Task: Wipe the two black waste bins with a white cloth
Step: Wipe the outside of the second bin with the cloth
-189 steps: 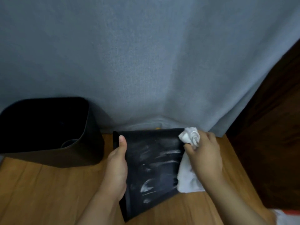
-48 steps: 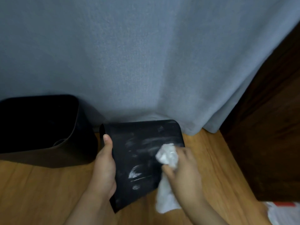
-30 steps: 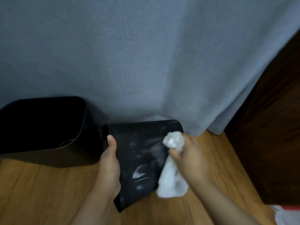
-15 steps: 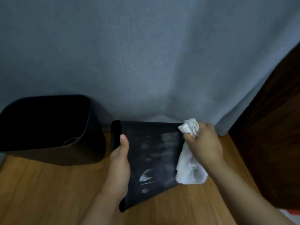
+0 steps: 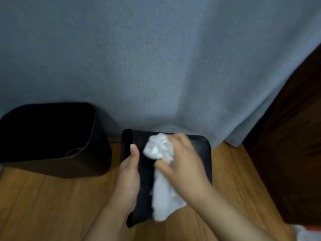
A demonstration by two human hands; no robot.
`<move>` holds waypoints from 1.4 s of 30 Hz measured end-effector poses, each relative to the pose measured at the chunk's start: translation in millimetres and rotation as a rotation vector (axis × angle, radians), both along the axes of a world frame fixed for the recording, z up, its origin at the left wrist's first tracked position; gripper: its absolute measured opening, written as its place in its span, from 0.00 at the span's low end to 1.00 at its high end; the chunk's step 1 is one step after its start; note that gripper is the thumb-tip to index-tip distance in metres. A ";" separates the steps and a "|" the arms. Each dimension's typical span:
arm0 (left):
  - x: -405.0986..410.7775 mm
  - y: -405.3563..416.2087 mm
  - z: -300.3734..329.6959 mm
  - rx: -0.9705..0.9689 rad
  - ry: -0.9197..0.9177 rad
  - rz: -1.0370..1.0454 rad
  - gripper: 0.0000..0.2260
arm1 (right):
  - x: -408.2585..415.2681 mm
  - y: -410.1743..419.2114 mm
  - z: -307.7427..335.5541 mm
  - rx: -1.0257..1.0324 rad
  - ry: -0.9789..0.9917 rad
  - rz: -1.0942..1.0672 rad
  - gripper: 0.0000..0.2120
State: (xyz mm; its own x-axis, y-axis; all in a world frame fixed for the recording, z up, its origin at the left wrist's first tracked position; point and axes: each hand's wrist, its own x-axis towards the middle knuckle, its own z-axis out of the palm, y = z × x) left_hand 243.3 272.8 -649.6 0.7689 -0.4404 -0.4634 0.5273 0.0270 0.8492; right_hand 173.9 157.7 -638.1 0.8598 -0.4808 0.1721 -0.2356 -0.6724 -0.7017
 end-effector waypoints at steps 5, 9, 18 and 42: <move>1.0 2.1 -5.8 -0.020 0.041 -0.021 0.30 | -4.3 -14.4 -12.5 -0.055 0.066 -0.108 0.19; 1.3 0.4 -8.7 0.012 0.035 -0.004 0.31 | -5.9 -13.3 -14.0 -0.108 0.074 -0.183 0.20; 0.6 -2.2 -2.8 -0.004 0.066 -0.027 0.30 | -13.7 -11.3 -23.4 -0.116 0.065 -0.178 0.21; 4.4 -8.0 2.8 0.023 0.084 0.008 0.31 | -25.1 -2.5 -27.4 -0.085 0.057 -0.177 0.21</move>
